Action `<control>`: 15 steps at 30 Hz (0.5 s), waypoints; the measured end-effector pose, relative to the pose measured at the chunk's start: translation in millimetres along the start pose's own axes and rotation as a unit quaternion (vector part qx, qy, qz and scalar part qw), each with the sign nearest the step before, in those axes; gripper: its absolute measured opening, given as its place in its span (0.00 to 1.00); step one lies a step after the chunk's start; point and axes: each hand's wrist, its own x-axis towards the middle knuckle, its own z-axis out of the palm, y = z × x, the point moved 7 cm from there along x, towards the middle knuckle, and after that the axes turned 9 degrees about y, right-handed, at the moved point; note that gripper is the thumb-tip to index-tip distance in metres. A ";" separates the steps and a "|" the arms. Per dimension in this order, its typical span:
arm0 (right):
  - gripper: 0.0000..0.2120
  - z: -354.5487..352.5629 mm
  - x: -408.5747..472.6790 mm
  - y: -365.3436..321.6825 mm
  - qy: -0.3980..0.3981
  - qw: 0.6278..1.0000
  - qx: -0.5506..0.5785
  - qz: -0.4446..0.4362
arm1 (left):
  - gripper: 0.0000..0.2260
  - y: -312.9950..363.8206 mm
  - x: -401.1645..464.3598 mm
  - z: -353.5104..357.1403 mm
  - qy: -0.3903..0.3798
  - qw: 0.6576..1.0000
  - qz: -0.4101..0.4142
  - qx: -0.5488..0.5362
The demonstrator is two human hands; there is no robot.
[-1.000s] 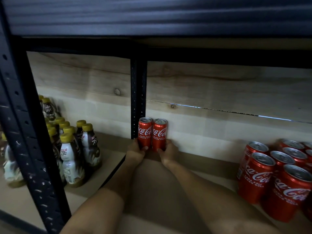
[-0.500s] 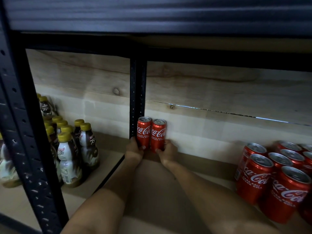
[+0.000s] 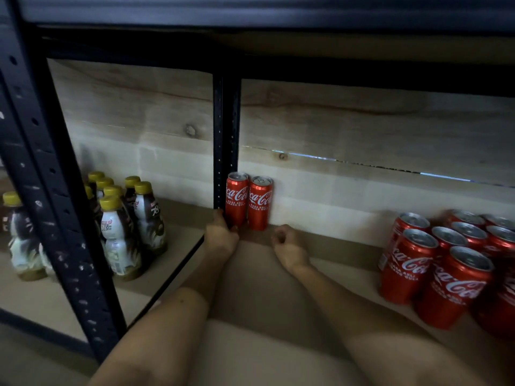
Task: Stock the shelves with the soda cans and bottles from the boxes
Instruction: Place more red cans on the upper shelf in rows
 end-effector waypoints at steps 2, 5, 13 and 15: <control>0.09 -8.9 -13.7 6.0 -0.002 1.000 -0.015 0.001 | 0.23 6.3 -12.3 -6.0 0.003 1.000 -0.002 0.016; 0.11 -30.8 -33.1 5.2 0.019 0.999 -0.033 -0.014 | 0.21 18.4 -34.9 -12.2 -0.006 1.000 0.008 0.026; 0.06 -102.4 -99.3 14.5 0.078 0.997 -0.001 -0.029 | 0.07 45.1 -115.4 5.7 -0.116 0.991 0.049 -0.049; 0.06 -124.8 -115.0 21.4 0.100 0.994 0.015 -0.029 | 0.06 58.1 -137.2 11.8 -0.138 0.987 0.057 -0.061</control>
